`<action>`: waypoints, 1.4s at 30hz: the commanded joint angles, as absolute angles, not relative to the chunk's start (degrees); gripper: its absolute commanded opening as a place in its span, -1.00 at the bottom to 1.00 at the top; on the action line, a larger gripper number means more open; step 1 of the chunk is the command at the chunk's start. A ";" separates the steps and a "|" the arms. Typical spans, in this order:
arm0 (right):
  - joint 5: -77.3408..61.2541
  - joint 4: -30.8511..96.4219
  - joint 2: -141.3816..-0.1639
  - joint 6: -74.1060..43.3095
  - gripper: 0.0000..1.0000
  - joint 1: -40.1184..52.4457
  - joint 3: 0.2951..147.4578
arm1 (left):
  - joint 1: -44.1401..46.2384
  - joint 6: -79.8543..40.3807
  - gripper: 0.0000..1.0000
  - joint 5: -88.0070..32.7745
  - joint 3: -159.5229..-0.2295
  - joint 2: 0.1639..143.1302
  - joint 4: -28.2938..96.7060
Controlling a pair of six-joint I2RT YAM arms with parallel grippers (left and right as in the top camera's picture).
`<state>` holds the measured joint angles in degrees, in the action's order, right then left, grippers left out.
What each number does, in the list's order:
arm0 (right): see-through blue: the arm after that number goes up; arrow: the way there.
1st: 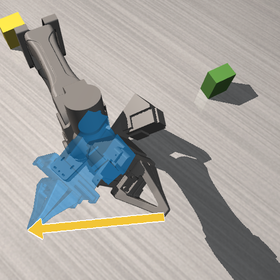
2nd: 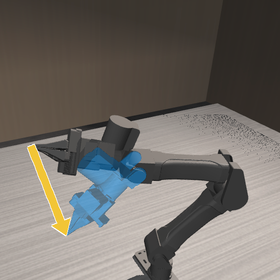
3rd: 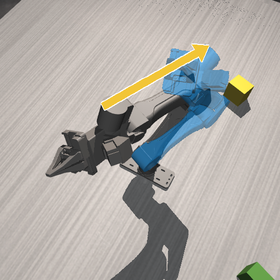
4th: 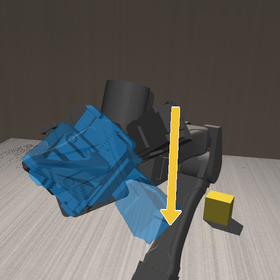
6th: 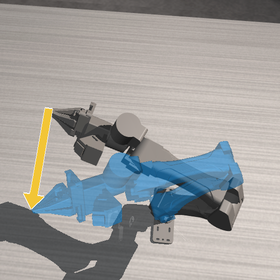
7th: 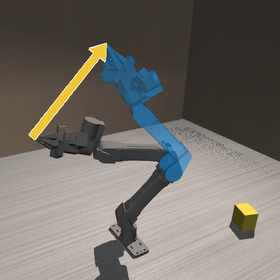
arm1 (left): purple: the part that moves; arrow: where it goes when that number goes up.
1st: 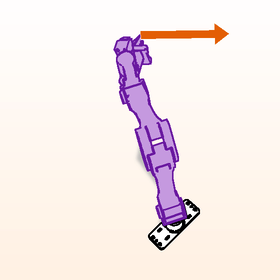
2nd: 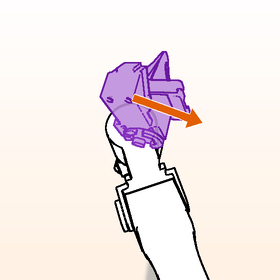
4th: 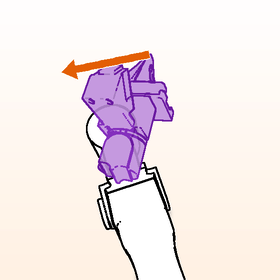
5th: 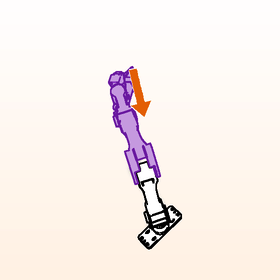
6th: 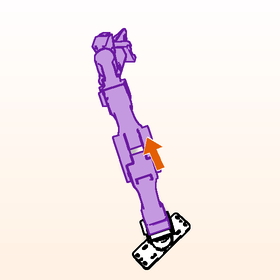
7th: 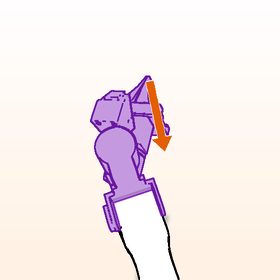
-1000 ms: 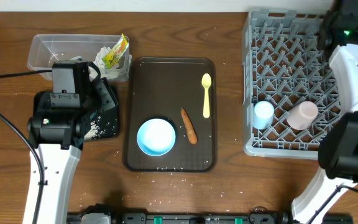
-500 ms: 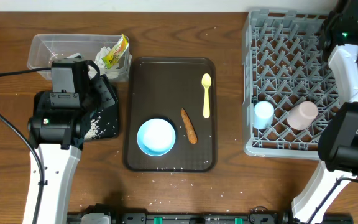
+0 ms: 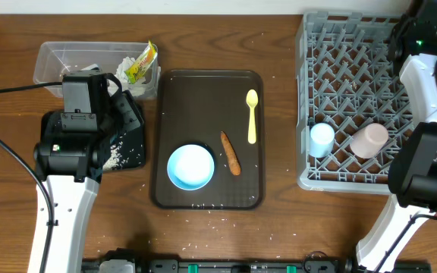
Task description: Sort waste into correct bins and load items into the dishwasher rack
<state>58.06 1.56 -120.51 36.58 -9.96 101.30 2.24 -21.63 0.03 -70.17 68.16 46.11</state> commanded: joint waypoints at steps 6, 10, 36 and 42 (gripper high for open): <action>58.02 0.56 -122.80 42.35 -0.98 -11.40 101.49 | 1.93 -21.56 0.24 0.71 -70.94 68.49 45.93; 56.71 0.86 -122.80 42.48 -0.97 -12.16 101.49 | 1.93 -21.56 0.25 0.71 -70.94 68.49 45.63; 51.05 17.32 -122.13 37.74 0.89 -1.39 101.51 | 1.93 -21.54 0.25 0.71 -70.94 68.49 45.34; 50.74 17.45 -118.37 35.57 0.98 -0.03 101.51 | 1.93 -21.54 0.26 0.71 -70.94 68.49 45.34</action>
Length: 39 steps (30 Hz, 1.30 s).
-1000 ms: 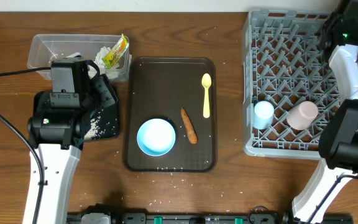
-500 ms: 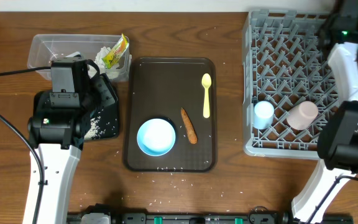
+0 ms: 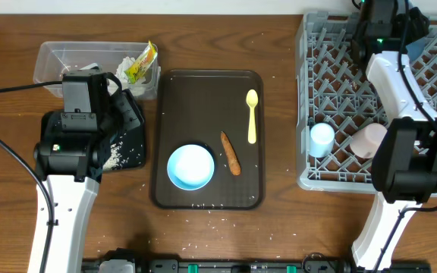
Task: Sort waste into correct bins and load items into the dishwasher rack
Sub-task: 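Grasp the blue plate with the right gripper and carry it to the rack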
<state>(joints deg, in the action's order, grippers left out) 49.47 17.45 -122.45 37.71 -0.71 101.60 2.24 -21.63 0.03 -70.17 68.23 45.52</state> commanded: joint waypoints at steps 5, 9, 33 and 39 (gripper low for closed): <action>48.95 20.53 -113.75 35.09 0.99 0.08 101.51 | 1.93 -21.54 0.25 0.71 -70.94 68.49 45.36; 44.80 24.82 -110.45 31.09 0.98 0.08 101.51 | 1.93 -21.54 0.26 0.71 -70.94 68.49 45.36; -34.65 43.72 -108.22 -5.10 0.62 17.54 99.15 | 1.87 -21.52 0.25 0.86 -70.94 68.47 45.36; -28.99 47.22 -116.25 -9.54 0.25 29.04 97.71 | 0.10 -21.56 0.25 3.73 -70.94 68.47 46.63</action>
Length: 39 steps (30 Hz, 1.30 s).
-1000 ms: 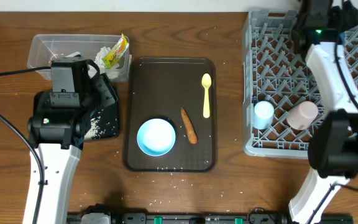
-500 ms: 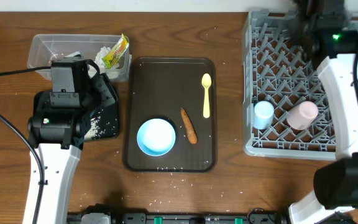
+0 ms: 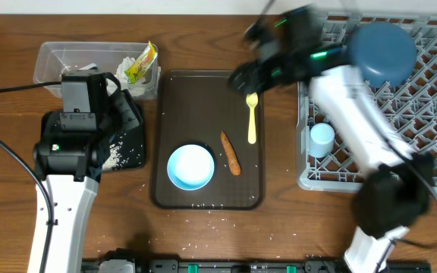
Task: Sort waste into correct bins and load items into the dishwasher rack
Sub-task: 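Grasp the blue plate with the right gripper and carry it to the rack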
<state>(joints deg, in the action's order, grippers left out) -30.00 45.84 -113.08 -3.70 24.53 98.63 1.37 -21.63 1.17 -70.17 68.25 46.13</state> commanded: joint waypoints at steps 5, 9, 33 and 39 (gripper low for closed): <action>-24.71 50.81 -120.22 -11.35 0.15 35.38 97.71 | -2.24 -21.54 0.26 3.70 -70.94 68.47 48.25; -22.44 53.41 -121.73 -11.33 0.11 38.98 97.69 | -3.53 -21.52 0.26 3.73 -70.94 68.47 49.74; -11.16 47.72 -121.60 -13.28 -0.98 42.76 93.08 | -4.34 -21.52 0.27 3.70 -70.94 68.47 52.12; 2.50 50.83 -115.26 -13.30 -0.98 35.90 100.88 | -4.34 -21.54 0.71 3.70 -70.94 68.47 53.32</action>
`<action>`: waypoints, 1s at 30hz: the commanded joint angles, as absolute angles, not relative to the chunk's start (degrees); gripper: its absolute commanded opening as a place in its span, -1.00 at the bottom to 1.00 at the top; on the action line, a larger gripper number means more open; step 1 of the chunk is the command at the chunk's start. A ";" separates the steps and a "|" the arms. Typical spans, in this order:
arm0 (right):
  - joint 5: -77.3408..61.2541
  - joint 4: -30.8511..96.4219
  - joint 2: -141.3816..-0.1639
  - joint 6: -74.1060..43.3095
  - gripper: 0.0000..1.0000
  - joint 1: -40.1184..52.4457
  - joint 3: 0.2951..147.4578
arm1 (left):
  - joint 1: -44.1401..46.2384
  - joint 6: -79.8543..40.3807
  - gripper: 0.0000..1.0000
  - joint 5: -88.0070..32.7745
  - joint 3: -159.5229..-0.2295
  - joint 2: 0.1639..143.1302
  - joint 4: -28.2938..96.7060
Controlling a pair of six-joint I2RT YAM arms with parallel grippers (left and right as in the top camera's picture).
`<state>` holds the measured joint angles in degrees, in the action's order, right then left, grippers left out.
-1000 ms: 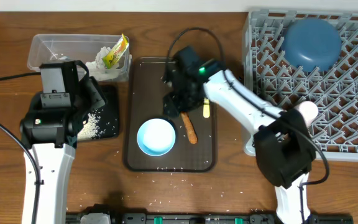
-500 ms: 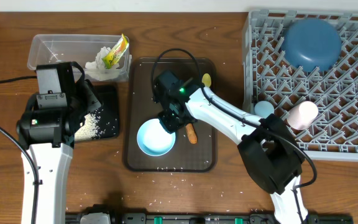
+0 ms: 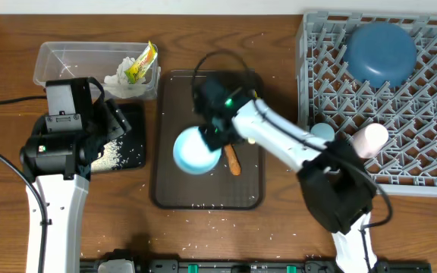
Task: Sort waste into correct bins and load items into the dishwasher rack
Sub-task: 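Grasp the blue plate with the right gripper and carry it to the rack, then set the blue plate upright in the rack and release it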
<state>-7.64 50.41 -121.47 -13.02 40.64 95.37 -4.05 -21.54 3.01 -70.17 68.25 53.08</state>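
Observation:
On the dark brown tray [image 3: 174,189] sits a light blue bowl [image 3: 194,152]. My right gripper [image 3: 212,130] has reached across from the rack and is at the bowl's far right rim, apparently shut on it. An orange carrot piece [image 3: 233,161] lies just right of the bowl. The right arm hides the yellow spoon. The grey dishwasher rack [image 3: 431,163] holds a dark blue bowl [image 3: 380,44], a light blue cup [image 3: 322,132] and a pink cup [image 3: 371,138]. My left gripper [image 3: 109,115] hangs over the black bin [image 3: 131,148]; its jaws are hidden under the arm.
A clear bin [image 3: 55,57] with a yellow-green wrapper [image 3: 139,64] and white paper stands at the back left. White rice lies in the black bin, and crumbs are scattered on the wooden table in front of the tray.
My right arm has moved from above the spoon at the tray's far right to the light blue bowl. The bowl now sits a little farther back. My left arm has shifted slightly left.
At first my right arm was at the rack's far right corner, then over the rack's back middle. After that the dark blue bowl lay in the rack and the arm was swinging over the tray's far edge. Now the right gripper is on the light blue bowl.

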 commanded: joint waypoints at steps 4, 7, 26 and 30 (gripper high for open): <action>21.34 49.28 -111.26 -14.83 -0.98 30.04 103.66 | -4.34 -21.54 0.76 3.70 -70.94 68.47 53.34; 39.33 44.99 -110.08 -16.23 -0.98 25.74 103.66 | -4.34 -21.54 0.79 3.70 -70.94 68.47 53.34; 74.63 -3.75 -130.67 23.11 -0.97 14.63 103.35 | -4.34 -21.52 0.91 3.70 -70.94 68.47 53.34; 75.92 -7.86 -133.03 28.40 -0.98 14.26 103.35 | -4.34 -21.54 0.92 3.70 -70.94 68.47 53.32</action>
